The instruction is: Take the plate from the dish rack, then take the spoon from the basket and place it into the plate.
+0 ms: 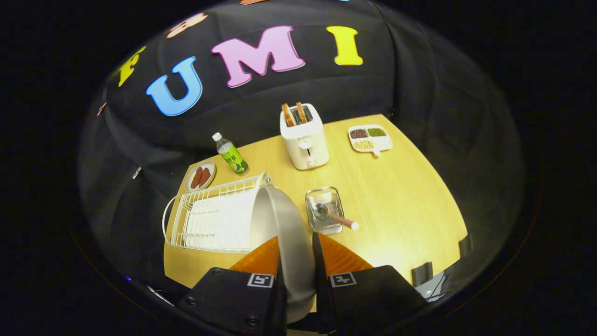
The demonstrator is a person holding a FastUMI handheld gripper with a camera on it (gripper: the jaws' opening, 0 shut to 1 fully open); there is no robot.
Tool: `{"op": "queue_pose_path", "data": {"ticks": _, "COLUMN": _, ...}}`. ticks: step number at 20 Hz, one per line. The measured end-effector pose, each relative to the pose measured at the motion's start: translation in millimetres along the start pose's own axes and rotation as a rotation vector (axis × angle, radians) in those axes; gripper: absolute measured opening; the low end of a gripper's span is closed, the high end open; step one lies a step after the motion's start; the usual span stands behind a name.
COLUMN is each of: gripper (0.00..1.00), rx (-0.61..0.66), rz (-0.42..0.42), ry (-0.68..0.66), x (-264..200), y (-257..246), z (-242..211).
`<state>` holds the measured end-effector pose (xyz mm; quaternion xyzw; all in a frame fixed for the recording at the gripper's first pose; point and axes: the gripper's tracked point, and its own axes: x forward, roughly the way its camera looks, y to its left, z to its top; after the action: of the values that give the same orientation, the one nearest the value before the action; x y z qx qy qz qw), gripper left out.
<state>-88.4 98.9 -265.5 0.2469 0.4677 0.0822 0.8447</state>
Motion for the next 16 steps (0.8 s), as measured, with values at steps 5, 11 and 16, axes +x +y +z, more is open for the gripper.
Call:
{"op": "queue_pose_path", "data": {"ticks": 5, "gripper": 0.29, "rx": 0.1, "rz": 0.002, "ry": 0.14, "x": 18, "y": -38, "z": -77}}
{"op": "queue_pose_path", "data": {"ticks": 11, "gripper": 0.29, "rx": 0.153, "rz": 0.045, "ry": 0.215, "x": 57, "y": -54, "z": -129}}
{"op": "queue_pose_path", "data": {"ticks": 16, "gripper": 0.29, "rx": 0.33, "rz": 0.147, "ry": 0.224, "x": 85, "y": -47, "z": -138}}
